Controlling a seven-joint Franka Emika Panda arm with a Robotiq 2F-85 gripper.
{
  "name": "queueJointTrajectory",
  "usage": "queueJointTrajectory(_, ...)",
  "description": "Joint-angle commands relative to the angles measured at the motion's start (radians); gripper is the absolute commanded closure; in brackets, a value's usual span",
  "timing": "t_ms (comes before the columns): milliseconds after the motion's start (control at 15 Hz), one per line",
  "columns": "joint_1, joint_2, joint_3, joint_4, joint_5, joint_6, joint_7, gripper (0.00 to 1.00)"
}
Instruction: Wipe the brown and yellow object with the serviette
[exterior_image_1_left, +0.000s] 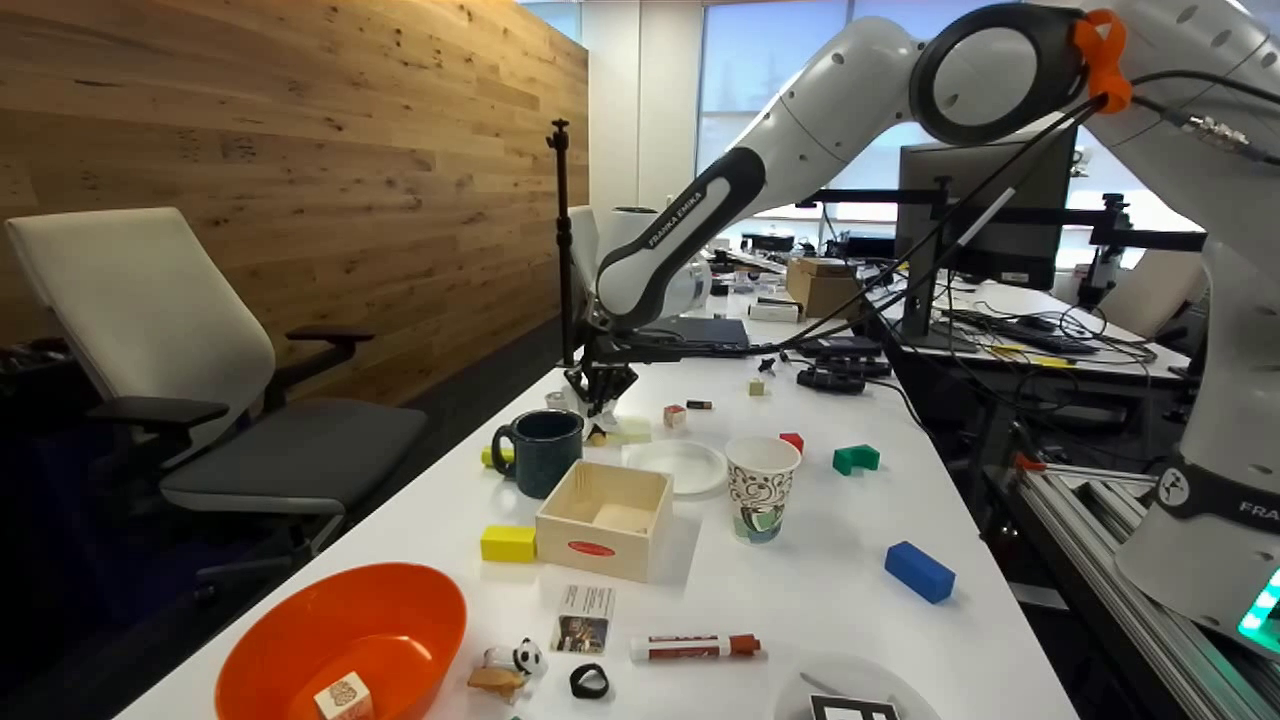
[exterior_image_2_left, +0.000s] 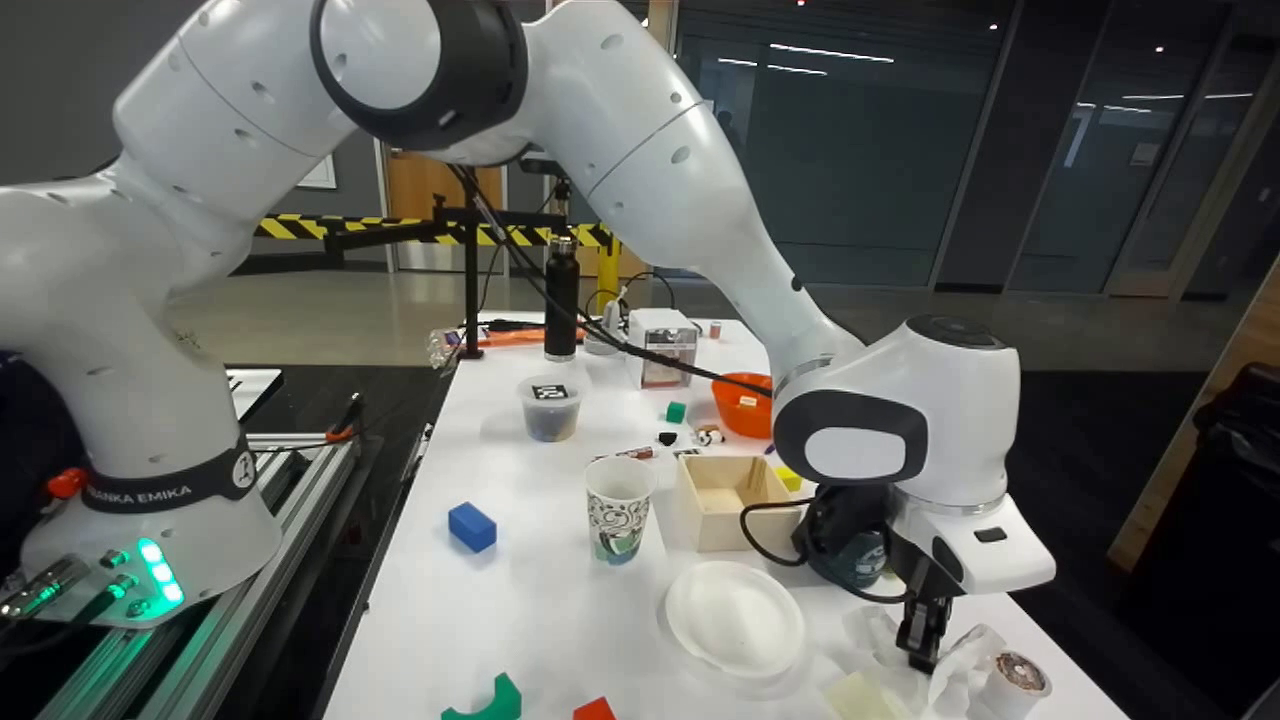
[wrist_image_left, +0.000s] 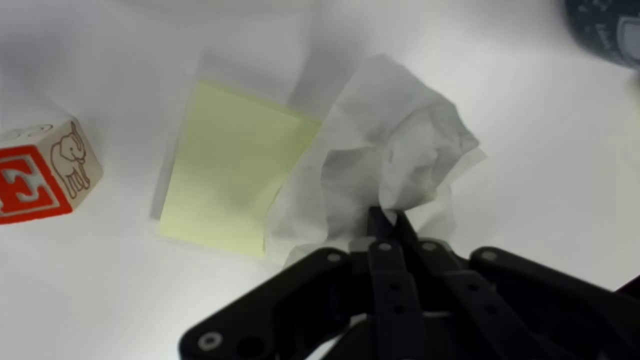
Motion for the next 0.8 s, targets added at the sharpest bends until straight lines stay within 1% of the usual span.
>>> queueJointTrajectory(0,-0.041,-0.002,0.022,0.047,0.044,-0.028,0.000,0.99)
queueJointTrajectory(333,-0.069,0.006,0.018,0.077,0.048,-0.046,0.005,0.99)
queueJointTrajectory(600,-0.069,0.009,0.018,0.071,0.046,-0.059,0.009,0.99)
queueJointTrajectory(733,-0.064,0.003,0.021,0.063,0.044,-0.048,0.004,0.99)
